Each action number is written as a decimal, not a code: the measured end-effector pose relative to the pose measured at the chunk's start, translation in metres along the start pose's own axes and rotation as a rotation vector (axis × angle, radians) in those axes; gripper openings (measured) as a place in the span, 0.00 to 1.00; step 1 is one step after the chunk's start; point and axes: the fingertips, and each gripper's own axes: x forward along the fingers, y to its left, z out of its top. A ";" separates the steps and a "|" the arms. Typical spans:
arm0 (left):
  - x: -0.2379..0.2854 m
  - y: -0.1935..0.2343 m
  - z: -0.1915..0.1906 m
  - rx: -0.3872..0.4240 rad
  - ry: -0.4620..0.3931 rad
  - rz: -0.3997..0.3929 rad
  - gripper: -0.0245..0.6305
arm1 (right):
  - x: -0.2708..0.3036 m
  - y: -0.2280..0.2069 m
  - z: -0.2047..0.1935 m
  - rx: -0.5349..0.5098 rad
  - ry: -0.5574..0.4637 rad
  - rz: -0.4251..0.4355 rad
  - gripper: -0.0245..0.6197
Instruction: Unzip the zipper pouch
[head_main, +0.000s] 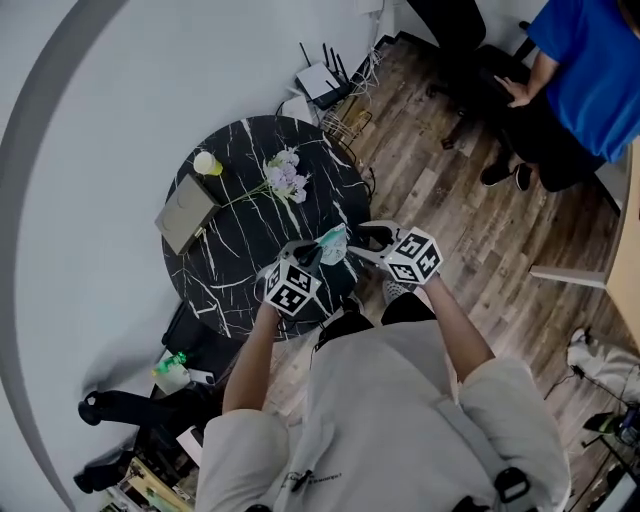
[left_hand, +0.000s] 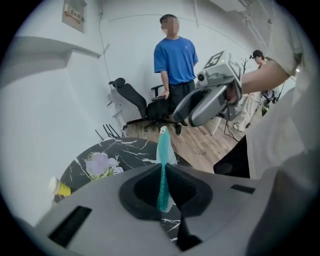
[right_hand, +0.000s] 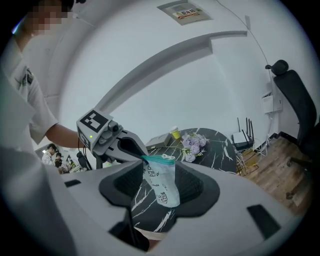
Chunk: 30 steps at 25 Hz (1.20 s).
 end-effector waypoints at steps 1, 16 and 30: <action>-0.007 -0.002 0.002 0.023 -0.001 0.000 0.09 | 0.002 0.003 0.002 -0.023 -0.002 0.024 0.36; -0.087 -0.004 0.049 0.170 -0.162 0.025 0.09 | 0.017 0.061 0.053 -0.204 -0.123 0.344 0.14; -0.096 -0.005 0.092 -0.165 -0.382 -0.088 0.26 | 0.004 0.043 0.050 -0.450 -0.041 0.077 0.05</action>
